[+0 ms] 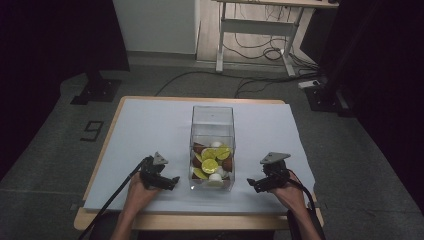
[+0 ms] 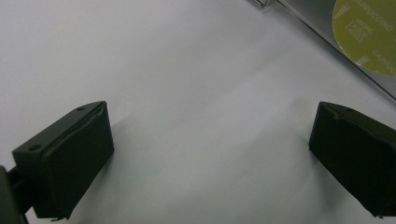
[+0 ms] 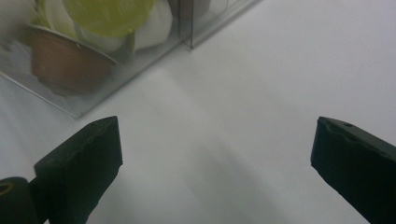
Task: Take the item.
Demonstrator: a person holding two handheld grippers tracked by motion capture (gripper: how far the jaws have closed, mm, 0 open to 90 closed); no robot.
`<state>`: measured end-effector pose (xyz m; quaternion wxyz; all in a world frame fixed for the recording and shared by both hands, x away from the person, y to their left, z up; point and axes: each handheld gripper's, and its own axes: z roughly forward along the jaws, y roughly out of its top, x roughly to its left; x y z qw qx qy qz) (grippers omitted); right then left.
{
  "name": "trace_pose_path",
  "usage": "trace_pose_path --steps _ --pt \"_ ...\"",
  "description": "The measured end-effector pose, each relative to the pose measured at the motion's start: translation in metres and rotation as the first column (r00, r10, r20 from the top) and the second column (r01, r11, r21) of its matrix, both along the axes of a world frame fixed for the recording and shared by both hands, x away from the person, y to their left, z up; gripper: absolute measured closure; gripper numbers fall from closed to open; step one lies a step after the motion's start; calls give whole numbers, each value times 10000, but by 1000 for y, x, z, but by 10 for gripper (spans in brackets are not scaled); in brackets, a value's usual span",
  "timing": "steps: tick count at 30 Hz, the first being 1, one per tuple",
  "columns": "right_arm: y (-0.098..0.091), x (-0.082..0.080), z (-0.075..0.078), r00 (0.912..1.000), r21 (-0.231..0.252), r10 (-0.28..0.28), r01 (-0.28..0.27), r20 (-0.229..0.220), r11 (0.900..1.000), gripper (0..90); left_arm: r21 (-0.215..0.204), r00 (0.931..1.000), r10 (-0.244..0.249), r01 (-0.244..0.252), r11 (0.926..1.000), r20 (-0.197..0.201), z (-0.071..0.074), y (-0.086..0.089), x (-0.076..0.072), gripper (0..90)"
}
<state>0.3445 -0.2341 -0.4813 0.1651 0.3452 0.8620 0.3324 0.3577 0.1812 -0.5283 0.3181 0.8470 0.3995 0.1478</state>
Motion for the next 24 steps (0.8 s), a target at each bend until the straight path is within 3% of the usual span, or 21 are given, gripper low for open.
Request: trace_pose_path --steps 9,24 --pt "4 -1 12 9996 163 168 -164 -216 9997 26 1 10000 2 -2 10000 1 0 0 0 0" --pt "19 1 36 9986 489 489 -479 -181 9977 44 0 10000 0 0 10000 1 0 0 0 0"
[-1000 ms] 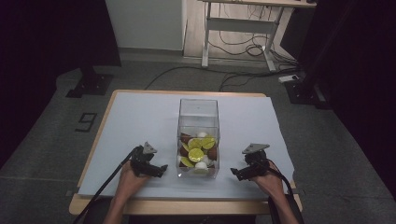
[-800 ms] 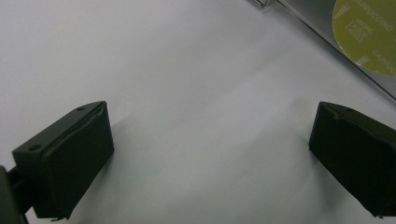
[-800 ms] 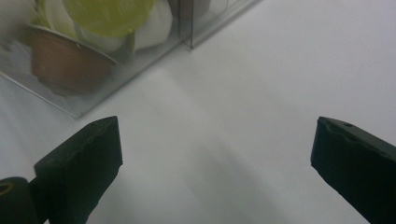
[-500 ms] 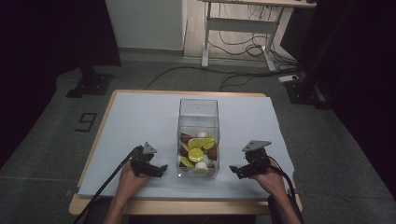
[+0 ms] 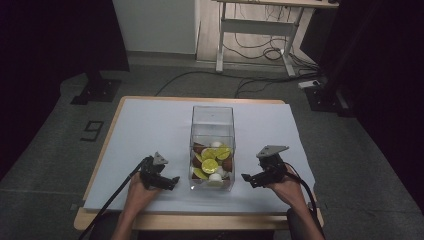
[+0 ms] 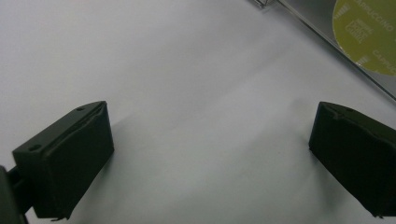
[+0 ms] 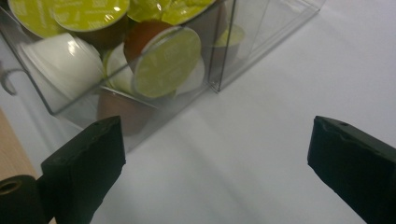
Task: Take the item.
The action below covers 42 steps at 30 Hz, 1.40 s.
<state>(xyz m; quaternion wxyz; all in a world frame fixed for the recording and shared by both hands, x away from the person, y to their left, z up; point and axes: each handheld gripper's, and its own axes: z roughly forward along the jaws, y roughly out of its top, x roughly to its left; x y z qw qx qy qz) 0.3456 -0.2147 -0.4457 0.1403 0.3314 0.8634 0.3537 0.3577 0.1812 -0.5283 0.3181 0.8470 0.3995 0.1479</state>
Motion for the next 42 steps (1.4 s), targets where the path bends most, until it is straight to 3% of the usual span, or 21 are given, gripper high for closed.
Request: trace_pose_path --steps 16,37,42 --pt "29 7 20 9972 425 749 -748 -6 9963 70 2 10000 4 -4 10000 5 0 0 0 0" --pt "69 14 25 9871 -57 1593 -1594 -136 9872 101 -6 10000 10 -10 10000 17 0 0 0 0" --pt "74 17 22 9831 27 1818 -1817 -220 9833 98 -4 10000 8 -8 10000 18 0 0 0 0"
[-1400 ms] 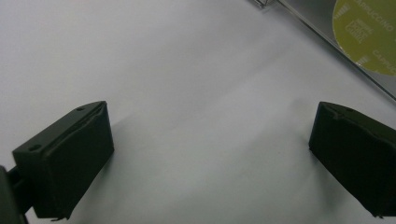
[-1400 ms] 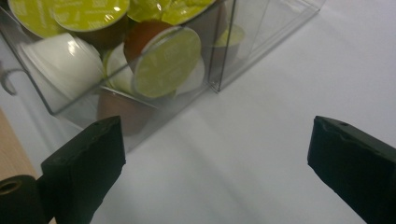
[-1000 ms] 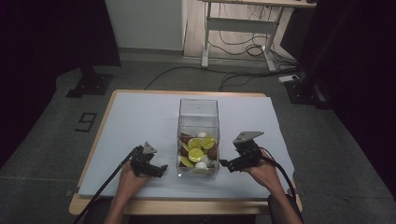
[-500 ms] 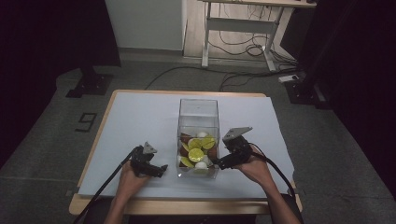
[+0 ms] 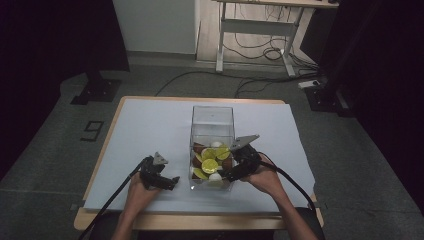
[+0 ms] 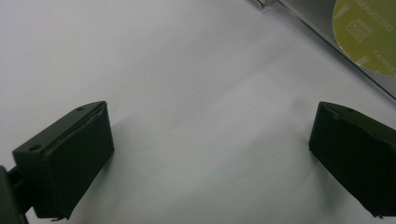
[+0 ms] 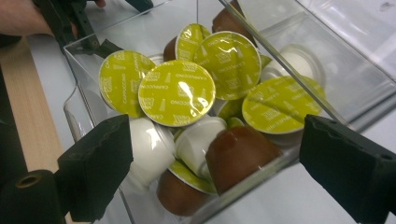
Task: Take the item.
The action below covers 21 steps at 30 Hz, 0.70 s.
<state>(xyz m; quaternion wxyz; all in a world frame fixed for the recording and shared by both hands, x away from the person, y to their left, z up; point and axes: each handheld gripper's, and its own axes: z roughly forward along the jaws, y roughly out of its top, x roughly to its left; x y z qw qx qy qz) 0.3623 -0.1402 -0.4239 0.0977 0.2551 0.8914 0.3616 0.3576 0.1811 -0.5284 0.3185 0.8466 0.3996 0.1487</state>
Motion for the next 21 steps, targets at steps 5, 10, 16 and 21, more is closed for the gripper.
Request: trace_pose_path --steps 5,10,16,21 --pt "7 2 -1 10000 -49 94 -94 8 9999 103 -2 10000 0 0 10000 -1 0 0 0 0" --pt "14 5 -2 9996 19 223 -223 -177 9998 128 0 10000 -1 1 10000 1 0 0 0 0" --pt "22 8 -7 9990 -47 249 -251 -375 9997 136 8 10000 -6 6 10000 -1 0 0 0 0" --pt "29 10 -9 9985 -163 354 -361 -422 9992 145 10 10000 -11 11 10000 -4 0 0 0 0"
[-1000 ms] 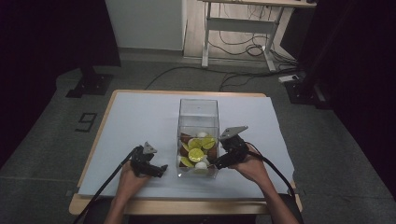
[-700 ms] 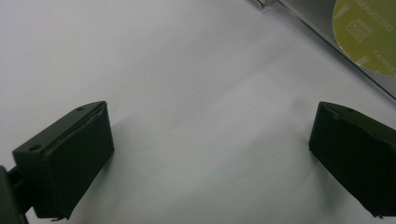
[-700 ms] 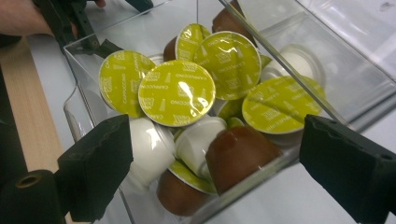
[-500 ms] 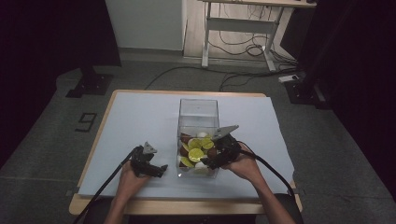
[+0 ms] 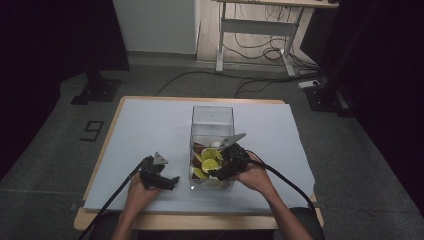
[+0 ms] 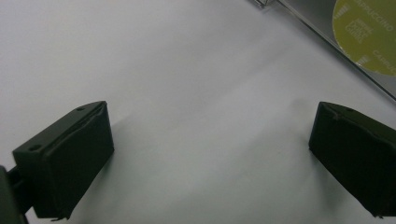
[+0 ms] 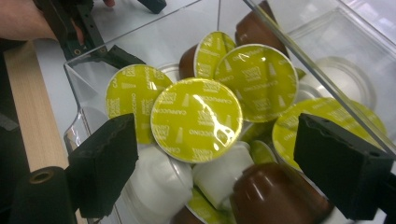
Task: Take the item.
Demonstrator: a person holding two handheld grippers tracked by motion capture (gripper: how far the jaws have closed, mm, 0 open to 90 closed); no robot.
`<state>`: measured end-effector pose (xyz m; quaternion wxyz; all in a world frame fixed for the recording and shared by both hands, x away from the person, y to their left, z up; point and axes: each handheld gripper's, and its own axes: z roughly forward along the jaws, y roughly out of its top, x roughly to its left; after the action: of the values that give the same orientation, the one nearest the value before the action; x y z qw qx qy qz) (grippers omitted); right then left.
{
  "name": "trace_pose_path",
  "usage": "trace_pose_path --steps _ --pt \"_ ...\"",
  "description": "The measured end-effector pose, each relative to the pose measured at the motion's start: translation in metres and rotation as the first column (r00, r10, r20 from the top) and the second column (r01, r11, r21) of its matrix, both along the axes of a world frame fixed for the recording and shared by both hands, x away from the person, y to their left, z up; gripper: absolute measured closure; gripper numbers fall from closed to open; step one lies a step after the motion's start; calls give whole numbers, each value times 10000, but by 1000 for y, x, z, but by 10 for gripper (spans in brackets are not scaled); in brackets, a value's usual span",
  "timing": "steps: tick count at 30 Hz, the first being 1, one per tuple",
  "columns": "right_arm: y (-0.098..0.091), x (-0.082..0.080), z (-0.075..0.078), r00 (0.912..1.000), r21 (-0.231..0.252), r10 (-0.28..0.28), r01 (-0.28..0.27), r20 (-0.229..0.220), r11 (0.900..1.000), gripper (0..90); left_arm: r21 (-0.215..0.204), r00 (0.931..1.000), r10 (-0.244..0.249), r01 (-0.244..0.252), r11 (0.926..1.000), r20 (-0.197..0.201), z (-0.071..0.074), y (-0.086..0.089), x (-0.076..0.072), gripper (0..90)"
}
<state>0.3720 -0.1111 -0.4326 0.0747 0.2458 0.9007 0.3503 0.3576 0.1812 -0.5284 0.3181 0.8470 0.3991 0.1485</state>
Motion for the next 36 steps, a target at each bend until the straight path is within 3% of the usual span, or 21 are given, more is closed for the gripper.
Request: trace_pose_path --steps 27,36 --pt "26 8 -17 9978 -881 622 -641 -241 9940 370 0 10000 0 0 10000 -7 0 0 0 0" --pt "26 7 -14 9988 -961 474 -485 -141 9942 377 0 10000 -4 4 10000 -12 0 0 0 0"
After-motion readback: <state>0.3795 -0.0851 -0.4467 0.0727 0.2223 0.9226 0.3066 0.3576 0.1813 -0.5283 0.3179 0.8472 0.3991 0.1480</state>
